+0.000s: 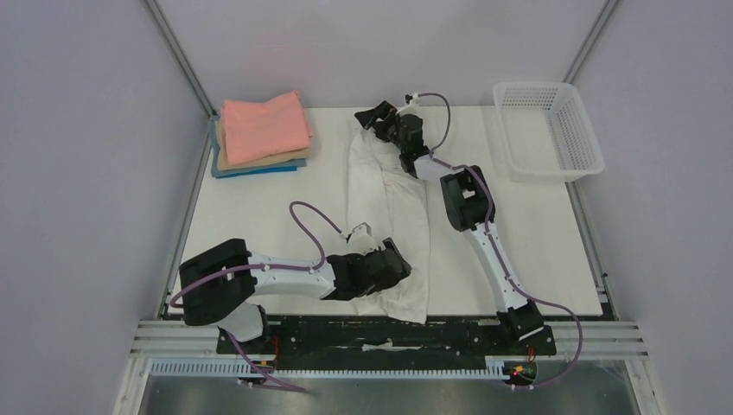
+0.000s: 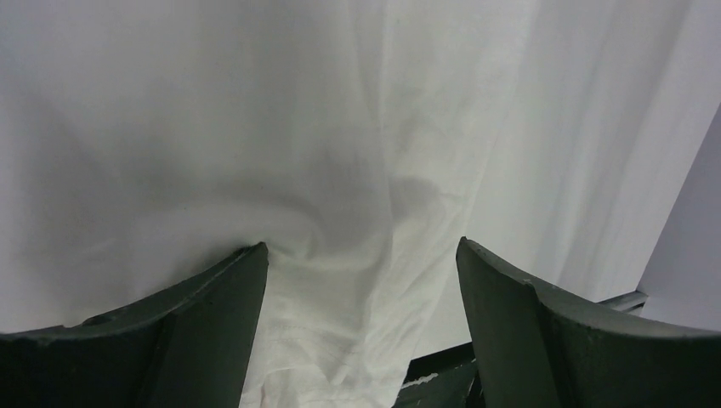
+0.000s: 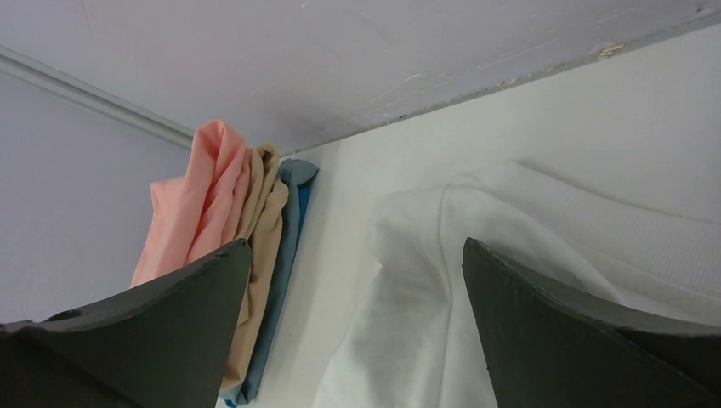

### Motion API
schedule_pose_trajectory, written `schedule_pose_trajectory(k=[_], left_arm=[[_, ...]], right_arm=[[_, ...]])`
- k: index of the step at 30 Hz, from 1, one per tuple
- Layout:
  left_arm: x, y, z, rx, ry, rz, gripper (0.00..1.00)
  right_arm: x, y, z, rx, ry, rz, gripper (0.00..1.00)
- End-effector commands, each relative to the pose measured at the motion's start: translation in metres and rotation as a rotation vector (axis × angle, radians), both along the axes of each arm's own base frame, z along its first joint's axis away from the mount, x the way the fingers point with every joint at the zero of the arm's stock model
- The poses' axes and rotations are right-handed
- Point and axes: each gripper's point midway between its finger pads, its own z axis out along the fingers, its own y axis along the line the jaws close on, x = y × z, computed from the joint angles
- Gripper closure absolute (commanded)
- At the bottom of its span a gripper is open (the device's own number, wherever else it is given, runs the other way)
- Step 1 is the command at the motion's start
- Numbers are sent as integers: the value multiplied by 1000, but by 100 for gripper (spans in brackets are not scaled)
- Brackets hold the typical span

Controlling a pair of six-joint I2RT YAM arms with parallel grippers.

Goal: Fold and stack the t-shirts
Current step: Rotate the tshirt 90 degrees

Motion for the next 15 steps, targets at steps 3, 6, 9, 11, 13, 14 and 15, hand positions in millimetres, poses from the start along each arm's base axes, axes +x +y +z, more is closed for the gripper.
schedule_pose_trajectory(k=[3,6,9,11,13,14,15], left_arm=[[-6,-3,10,13,-50,-36,12],[-4,-7,45,45,-140,-131,11],[-7,-2,77,89,-196,-216,11],[-13,7,84,122,-210,-283,11],[-22,21,83,153,-203,-338,10],[-26,31,80,184,-195,-361,9],[-29,45,75,225,-175,-357,9]], right_arm=[[11,-3,30,-19,-49,-84,2],[0,-5,80,-142,-133,-44,2],[-25,-17,119,-294,-149,-13,2],[-45,-29,139,-402,-165,6,2],[-69,-41,151,-505,-166,38,2],[-85,-51,148,-556,-138,50,2],[-103,-60,152,-592,-130,62,2]])
